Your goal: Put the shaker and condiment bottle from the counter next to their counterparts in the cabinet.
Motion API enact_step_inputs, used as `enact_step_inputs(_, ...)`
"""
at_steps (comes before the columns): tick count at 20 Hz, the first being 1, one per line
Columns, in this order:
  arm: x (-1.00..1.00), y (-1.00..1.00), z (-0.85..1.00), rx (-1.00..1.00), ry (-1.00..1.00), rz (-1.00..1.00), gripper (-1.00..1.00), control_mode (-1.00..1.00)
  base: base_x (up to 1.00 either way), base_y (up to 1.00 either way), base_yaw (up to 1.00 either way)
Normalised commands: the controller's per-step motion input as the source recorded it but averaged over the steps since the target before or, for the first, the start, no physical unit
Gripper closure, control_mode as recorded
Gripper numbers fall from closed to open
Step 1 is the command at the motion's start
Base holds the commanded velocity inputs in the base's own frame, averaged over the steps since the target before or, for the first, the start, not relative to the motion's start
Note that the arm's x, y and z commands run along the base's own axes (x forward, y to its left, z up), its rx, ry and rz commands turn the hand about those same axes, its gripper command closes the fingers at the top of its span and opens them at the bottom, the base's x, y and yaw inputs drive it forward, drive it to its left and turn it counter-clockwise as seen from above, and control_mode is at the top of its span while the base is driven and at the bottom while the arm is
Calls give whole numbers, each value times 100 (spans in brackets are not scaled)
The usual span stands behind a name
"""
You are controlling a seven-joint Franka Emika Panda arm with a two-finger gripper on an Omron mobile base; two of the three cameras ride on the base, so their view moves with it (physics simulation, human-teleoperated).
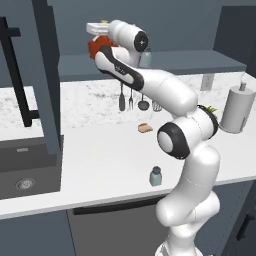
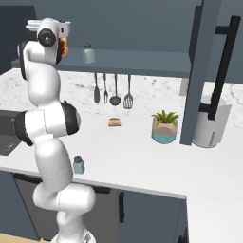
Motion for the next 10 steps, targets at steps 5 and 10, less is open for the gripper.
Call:
enact_step_inputs(5,39,15,-7,0,-2,0,100,-100,0,0,0)
enact_step_inputs(10,30,6,-24,-1,-3,0,100,-100,0,0,0)
